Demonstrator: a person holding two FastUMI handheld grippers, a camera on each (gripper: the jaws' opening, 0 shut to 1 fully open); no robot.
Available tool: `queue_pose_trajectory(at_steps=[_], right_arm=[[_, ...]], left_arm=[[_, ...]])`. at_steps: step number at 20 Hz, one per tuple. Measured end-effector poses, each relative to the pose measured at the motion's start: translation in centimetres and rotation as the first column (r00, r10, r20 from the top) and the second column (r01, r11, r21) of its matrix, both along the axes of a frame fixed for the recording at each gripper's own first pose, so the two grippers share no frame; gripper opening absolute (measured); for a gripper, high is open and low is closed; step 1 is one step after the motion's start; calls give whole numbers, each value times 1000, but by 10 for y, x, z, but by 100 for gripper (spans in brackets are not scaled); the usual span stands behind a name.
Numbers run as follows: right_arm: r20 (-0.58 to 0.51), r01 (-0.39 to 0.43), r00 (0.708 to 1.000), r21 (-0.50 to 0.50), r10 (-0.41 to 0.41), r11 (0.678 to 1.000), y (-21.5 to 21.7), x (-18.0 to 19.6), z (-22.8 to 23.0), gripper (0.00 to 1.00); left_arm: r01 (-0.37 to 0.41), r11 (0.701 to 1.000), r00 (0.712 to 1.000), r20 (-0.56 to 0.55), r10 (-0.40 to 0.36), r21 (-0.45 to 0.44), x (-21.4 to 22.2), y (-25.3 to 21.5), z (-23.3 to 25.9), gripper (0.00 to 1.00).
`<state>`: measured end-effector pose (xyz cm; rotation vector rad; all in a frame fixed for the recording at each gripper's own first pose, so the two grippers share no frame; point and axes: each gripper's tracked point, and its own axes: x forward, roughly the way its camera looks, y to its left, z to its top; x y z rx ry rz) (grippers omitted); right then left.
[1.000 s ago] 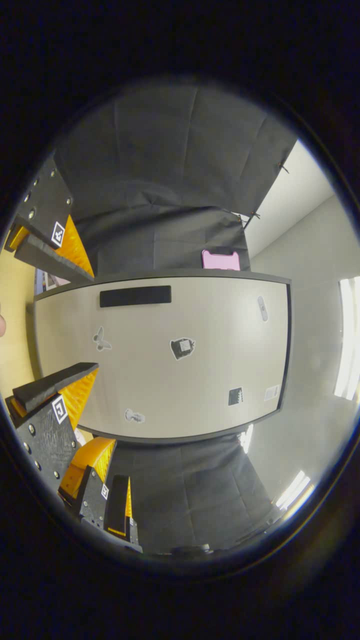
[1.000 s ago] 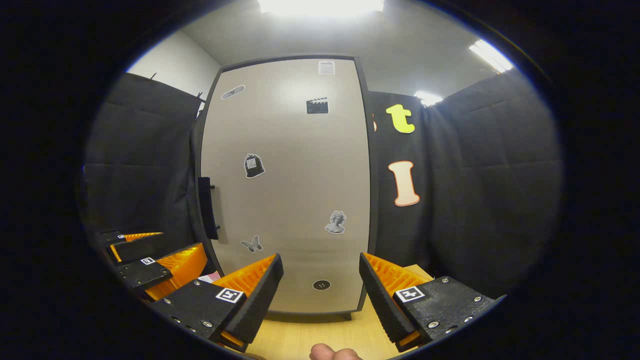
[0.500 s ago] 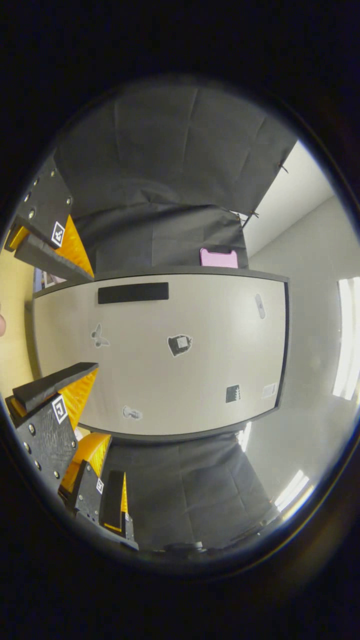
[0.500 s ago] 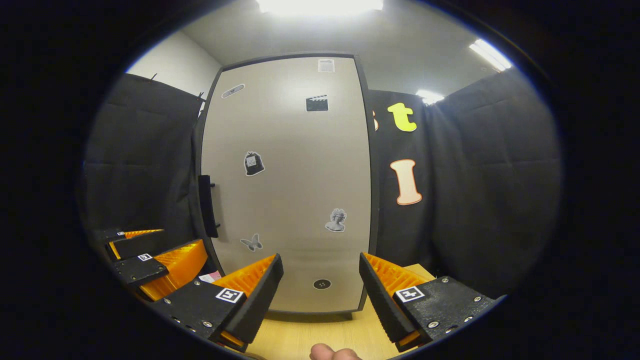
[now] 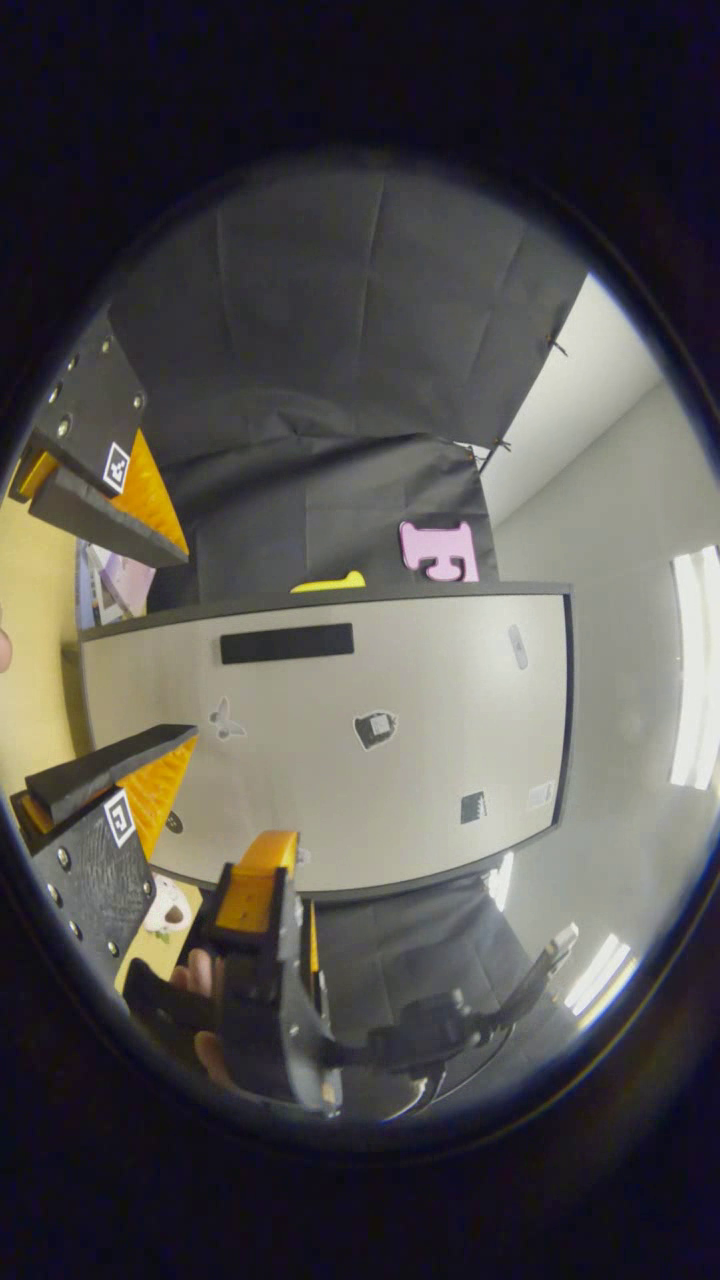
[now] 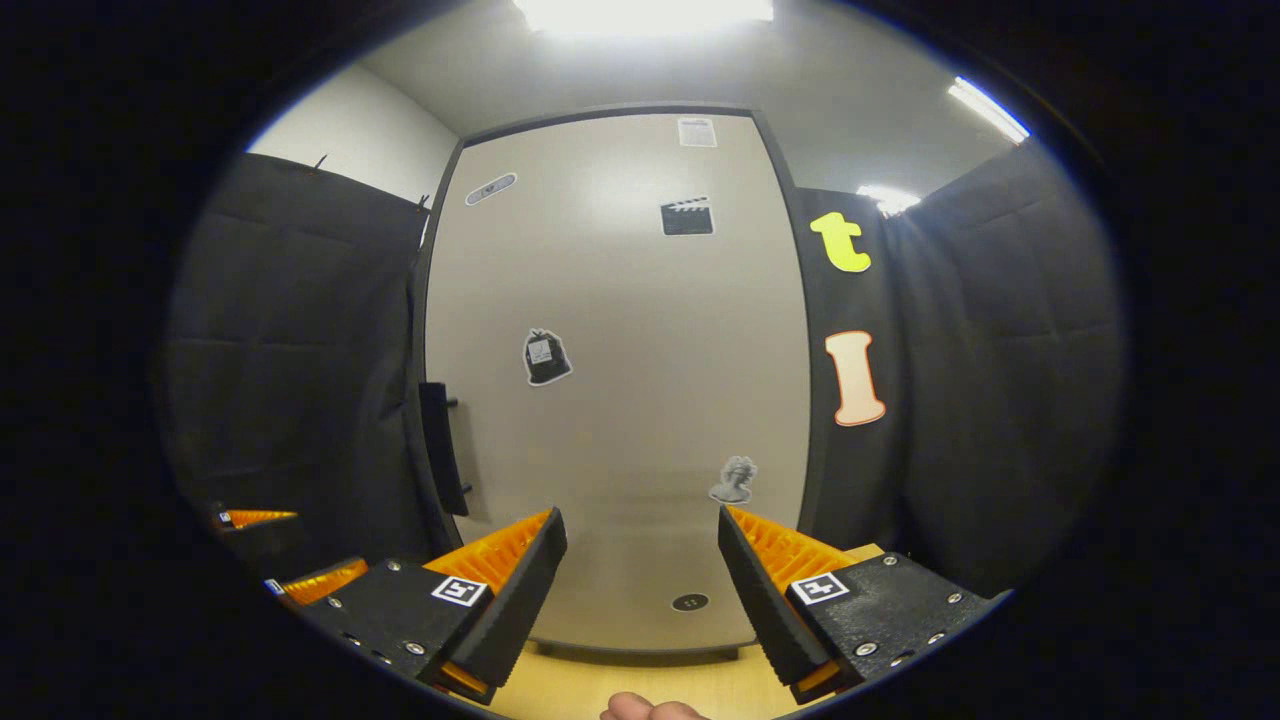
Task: Open the cabinet door with the right hand, grasp the bottle in the cabinet with the left hand and place it on the coaster, then close the cabinet door with the right hand.
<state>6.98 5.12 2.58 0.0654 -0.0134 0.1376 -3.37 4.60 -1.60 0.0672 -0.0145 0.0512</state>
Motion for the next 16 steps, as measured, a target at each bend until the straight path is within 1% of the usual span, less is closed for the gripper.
queue_pose_trajectory(at_steps=[3,6,8,10,12,13,14,15,16], right_arm=[[35,-79,996,-16,80,997,47,18,17,94],[61,-160,984,-87,165,983,101,32,21,94],[62,-227,970,-128,236,965,133,44,12,94],[23,-259,963,-169,267,951,157,56,-12,87],[-37,-286,958,-202,284,937,169,60,-20,82],[-43,-273,962,-209,271,939,171,65,-19,77],[-39,-259,966,-201,256,945,171,67,-17,76],[-38,-241,970,-188,238,952,168,71,-13,71],[-37,-225,974,-177,222,958,164,75,-9,67]], left_arm=[[-45,999,998,-44,45,7,-24,24,-20,91],[-97,995,992,-80,97,-2,-47,48,-36,91],[-132,991,987,-94,131,-7,-58,64,-41,91],[-161,987,981,-109,160,1,-69,80,-48,91],[-186,983,976,-119,184,-3,-75,94,-53,92],[-192,981,974,-125,189,-9,-75,99,-57,91],[-197,980,972,-131,193,-16,-77,103,-60,93],[-200,980,971,-140,196,-20,-78,107,-66,91],[-202,979,970,-146,196,-24,-78,109,-71,91]])
